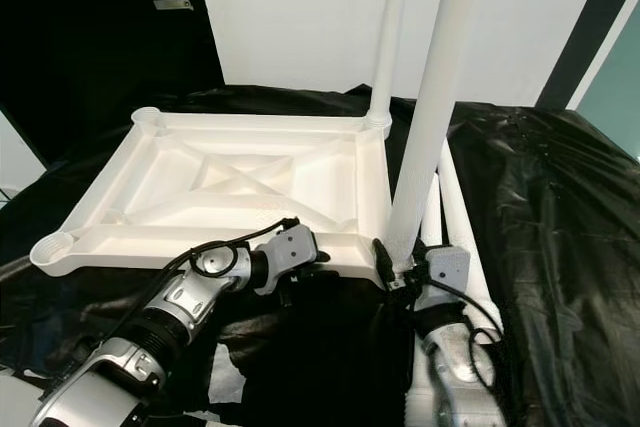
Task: Building children table
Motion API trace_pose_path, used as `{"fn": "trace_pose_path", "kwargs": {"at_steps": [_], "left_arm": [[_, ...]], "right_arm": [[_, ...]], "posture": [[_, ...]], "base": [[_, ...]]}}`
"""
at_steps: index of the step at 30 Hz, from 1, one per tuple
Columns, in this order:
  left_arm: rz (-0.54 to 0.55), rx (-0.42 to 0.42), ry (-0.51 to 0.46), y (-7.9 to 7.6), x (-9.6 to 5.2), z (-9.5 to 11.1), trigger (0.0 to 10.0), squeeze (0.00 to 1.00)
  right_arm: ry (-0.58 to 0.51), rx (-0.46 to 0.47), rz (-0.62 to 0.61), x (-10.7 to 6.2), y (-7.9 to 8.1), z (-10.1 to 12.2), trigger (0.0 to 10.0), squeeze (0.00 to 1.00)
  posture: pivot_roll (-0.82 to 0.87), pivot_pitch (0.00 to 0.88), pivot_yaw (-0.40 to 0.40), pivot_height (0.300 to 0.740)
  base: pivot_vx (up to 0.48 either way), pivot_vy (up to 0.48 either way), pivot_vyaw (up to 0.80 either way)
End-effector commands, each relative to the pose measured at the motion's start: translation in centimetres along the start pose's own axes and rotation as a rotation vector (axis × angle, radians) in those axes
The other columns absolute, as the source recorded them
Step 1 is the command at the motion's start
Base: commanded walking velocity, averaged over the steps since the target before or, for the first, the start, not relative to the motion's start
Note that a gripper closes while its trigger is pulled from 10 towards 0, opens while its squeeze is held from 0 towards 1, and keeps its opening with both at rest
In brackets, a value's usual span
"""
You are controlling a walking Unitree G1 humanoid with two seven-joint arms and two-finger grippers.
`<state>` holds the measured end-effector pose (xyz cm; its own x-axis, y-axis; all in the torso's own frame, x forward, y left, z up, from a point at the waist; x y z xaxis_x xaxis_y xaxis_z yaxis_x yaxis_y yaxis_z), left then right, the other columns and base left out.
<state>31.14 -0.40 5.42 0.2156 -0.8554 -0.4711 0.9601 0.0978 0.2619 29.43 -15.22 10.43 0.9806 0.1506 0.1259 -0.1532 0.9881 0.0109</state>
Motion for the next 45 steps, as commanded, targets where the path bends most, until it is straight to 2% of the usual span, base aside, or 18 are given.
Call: {"fn": "trace_pose_path", "kwargs": {"at_steps": [1,4,5,6,7,12,13,14,16,18,19,21,24,28,29,40,41,45], "left_arm": [[-0.146,-0.091,0.129,-4.1,0.6,-4.0,10.0,0.00],[-0.148,-0.092,0.128,-4.1,0.6,-4.0,10.0,0.00],[-0.148,-0.092,0.126,-4.1,0.7,-4.0,10.0,0.00],[-0.148,-0.092,0.125,-4.2,0.7,-3.9,10.0,0.00],[-0.148,-0.092,0.124,-4.2,0.7,-3.9,10.0,0.00],[-0.148,-0.093,0.122,-4.2,0.8,-3.9,10.0,0.00],[-0.148,-0.094,0.122,-4.2,0.8,-3.8,10.0,0.00],[-0.150,-0.095,0.122,-4.2,0.8,-3.9,10.0,0.00],[-0.150,-0.095,0.122,-4.3,0.8,-3.9,10.0,0.00],[-0.153,-0.094,0.122,-4.3,0.9,-3.9,10.0,0.00],[-0.153,-0.094,0.122,-4.3,0.9,-3.9,10.0,0.00],[-0.155,-0.092,0.121,-4.3,0.9,-3.8,10.0,0.00],[-0.151,-0.091,0.119,-4.2,0.9,-3.7,10.0,0.00],[-0.148,-0.093,0.119,-4.2,0.9,-3.7,10.0,0.00],[-0.145,-0.096,0.120,-4.2,0.9,-3.8,10.0,0.00],[-0.133,-0.108,0.123,-4.2,0.6,-4.1,10.0,0.00],[-0.132,-0.109,0.121,-4.2,0.7,-4.1,10.0,0.00],[-0.133,-0.110,0.119,-4.3,0.6,-4.1,10.0,0.00]], "right_arm": [[-0.009,-0.005,-0.065,0.1,-0.6,0.0,0.0,0.00],[-0.012,-0.005,-0.088,0.1,-0.6,0.0,0.0,0.00],[-0.012,0.002,-0.084,0.1,-0.5,-0.1,6.5,1.00],[-0.011,0.006,-0.080,0.1,-0.5,-0.1,6.5,1.00],[-0.013,-0.001,-0.065,0.1,-0.3,0.0,10.0,1.00],[0.004,-0.036,0.010,0.5,0.1,0.1,10.0,1.00],[0.014,-0.036,0.042,0.7,0.1,0.1,10.0,0.00],[0.025,-0.051,0.153,0.9,0.2,0.3,10.0,0.00],[0.028,-0.057,0.192,0.9,0.3,0.4,10.0,0.00],[0.058,-0.079,0.343,0.9,0.6,0.6,10.0,0.00],[0.058,-0.079,0.343,0.9,0.6,0.6,10.0,0.00],[0.092,-0.118,0.485,0.6,0.7,0.6,10.0,0.00],[0.143,-0.147,0.572,0.5,0.3,0.3,10.0,0.00],[0.172,-0.160,0.611,0.4,0.0,0.2,10.0,0.00],[0.198,-0.161,0.647,0.4,-0.4,0.1,0.0,0.00],[0.243,-0.083,0.691,0.4,-1.5,0.1,0.0,0.00],[0.183,-0.041,0.610,0.6,-1.1,0.4,0.0,0.00],[0.130,-0.020,0.534,0.7,-0.6,0.7,0.0,0.00]], "posture": [[0.01,0.000,-0.016,0.740],[0.00,0.000,-0.016,0.740],[0.00,0.000,-0.015,0.740],[0.00,0.000,-0.015,0.740],[0.00,0.000,-0.015,0.740],[0.00,0.000,-0.014,0.740],[-0.01,0.000,-0.013,0.740],[-0.01,0.000,-0.012,0.740],[-0.01,0.000,-0.012,0.740],[-0.02,0.000,-0.010,0.740],[-0.02,0.000,-0.010,0.740],[-0.01,0.000,-0.012,0.740],[0.00,0.000,-0.016,0.740],[0.00,0.000,-0.018,0.740],[0.00,0.000,-0.021,0.740],[0.02,0.000,-0.028,0.740],[0.02,0.000,-0.029,0.740],[0.01,0.000,-0.029,0.740]], "base": [[0.000,0.000,0.00],[0.000,0.000,0.00],[0.000,0.000,0.00],[0.000,0.000,0.00],[0.000,0.000,0.00],[0.000,0.000,0.00],[0.000,0.000,0.00],[0.000,0.000,0.00],[0.000,0.000,0.00],[0.000,0.000,0.00],[0.000,0.000,0.00],[0.000,0.000,0.00],[0.000,0.000,0.00],[0.000,0.000,0.00],[0.000,0.000,0.00],[0.000,0.000,0.00],[0.000,0.000,0.00],[0.000,0.000,0.00]]}}
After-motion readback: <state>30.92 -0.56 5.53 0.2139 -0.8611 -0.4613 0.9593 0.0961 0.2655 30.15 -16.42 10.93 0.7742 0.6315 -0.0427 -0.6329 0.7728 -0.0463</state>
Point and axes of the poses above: a point about 5 cm out from each wrist's last joint towards the gripper, its own x axis pointing out of the wrist towards the gripper, its own z axis along the axis of the wrist's last joint, y = z × x, the point moved 6 cm from there along x, pointing out of the wrist towards the gripper, and after that the axes turned 3 degrees about x, right-handed, at the moved point
